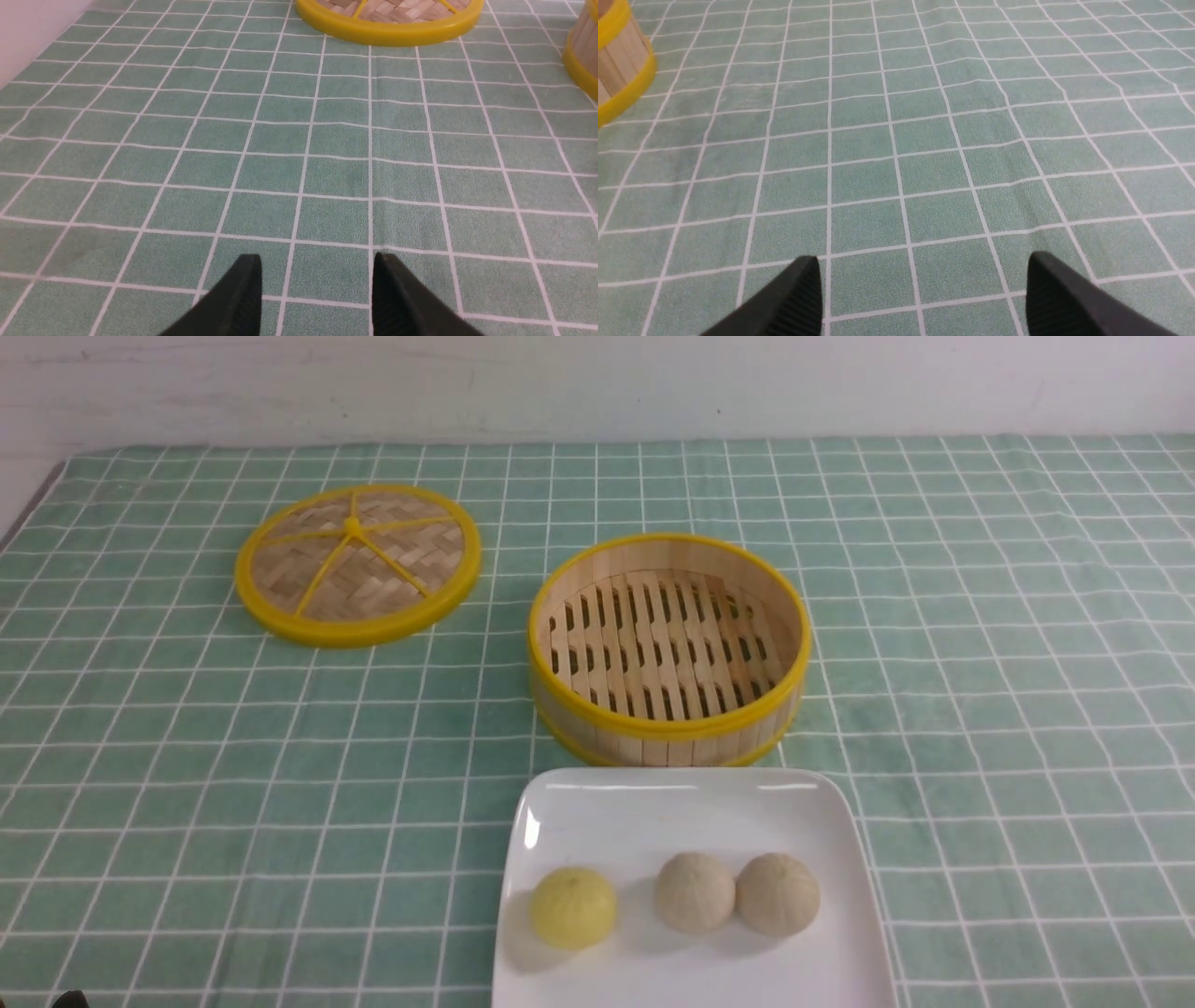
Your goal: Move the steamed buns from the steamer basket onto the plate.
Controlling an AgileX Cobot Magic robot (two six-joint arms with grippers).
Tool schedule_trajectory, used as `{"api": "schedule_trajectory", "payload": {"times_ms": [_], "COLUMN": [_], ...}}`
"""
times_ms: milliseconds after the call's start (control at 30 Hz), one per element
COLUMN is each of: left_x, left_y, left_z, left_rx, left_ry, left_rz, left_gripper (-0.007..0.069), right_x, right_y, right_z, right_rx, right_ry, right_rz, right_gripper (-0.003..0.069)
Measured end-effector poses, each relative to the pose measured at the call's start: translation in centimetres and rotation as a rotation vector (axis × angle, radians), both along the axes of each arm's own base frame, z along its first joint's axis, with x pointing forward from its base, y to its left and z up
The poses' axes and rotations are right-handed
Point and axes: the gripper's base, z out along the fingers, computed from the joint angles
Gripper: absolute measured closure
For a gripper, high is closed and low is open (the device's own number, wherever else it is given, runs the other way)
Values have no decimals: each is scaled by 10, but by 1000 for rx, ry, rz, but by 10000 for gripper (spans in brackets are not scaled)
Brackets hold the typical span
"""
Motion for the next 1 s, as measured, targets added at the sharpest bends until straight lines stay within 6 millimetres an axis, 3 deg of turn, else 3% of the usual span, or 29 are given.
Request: {"api": "schedule_trajectory", "payload": {"times_ms": [1000], "left_x": [0], "left_y": [0], "left_z": [0], "left_rx": [0], "left_ry": [0], "left_rz": [0], "left_gripper": [277], "right_x": [0], "right_y": [0], "right_z": [0], "right_rx": [8], "right_ry": [-1], "right_rz": [2], "right_gripper": [92]}}
